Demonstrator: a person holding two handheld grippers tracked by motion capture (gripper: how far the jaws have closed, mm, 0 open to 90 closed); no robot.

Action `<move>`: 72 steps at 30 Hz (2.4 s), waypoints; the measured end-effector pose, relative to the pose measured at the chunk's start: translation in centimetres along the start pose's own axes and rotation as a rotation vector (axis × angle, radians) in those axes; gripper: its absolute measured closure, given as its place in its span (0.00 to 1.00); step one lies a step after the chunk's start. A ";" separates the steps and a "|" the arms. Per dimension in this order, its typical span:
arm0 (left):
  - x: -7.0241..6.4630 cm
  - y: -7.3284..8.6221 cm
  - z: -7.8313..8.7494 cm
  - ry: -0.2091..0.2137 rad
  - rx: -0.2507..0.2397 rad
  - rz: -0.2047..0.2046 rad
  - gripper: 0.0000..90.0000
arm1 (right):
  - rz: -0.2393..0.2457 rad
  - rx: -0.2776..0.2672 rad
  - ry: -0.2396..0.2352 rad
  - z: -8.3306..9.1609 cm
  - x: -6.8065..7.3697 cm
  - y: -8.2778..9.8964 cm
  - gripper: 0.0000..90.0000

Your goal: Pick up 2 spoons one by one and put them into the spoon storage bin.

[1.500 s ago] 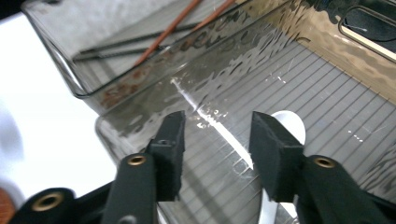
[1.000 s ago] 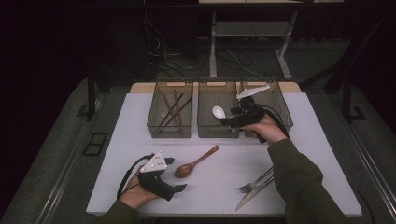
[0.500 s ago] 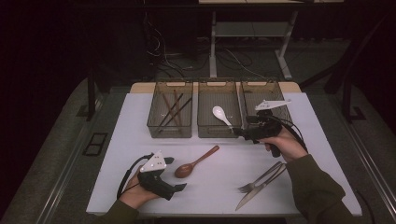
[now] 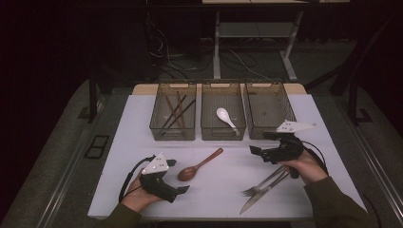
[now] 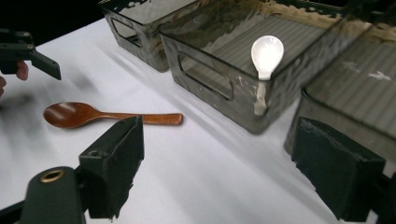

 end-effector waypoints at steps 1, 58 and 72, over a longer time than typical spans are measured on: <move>0.0 0.0 0.0 -0.002 -0.002 0.003 0.00 | -0.003 -0.005 0.003 0.2 0.0 0.4 0.19; 2.4 -1.2 -2.6 -0.011 0.168 0.136 0.53 | 0.006 -0.012 0.033 4.1 1.2 8.4 0.19; 2.1 -0.2 -3.2 -0.021 0.228 0.102 0.56 | 0.004 -0.011 0.031 4.2 1.2 8.5 0.19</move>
Point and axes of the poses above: each handheld gripper's, and its own axes: z roughly backward along the jaws, y roughly out of its underside, x roughly to its left, the point moved 7 cm from there along -z, roughly forward along the jaws, and after that the axes turned 4 degrees about z, right-handed, at the moved point
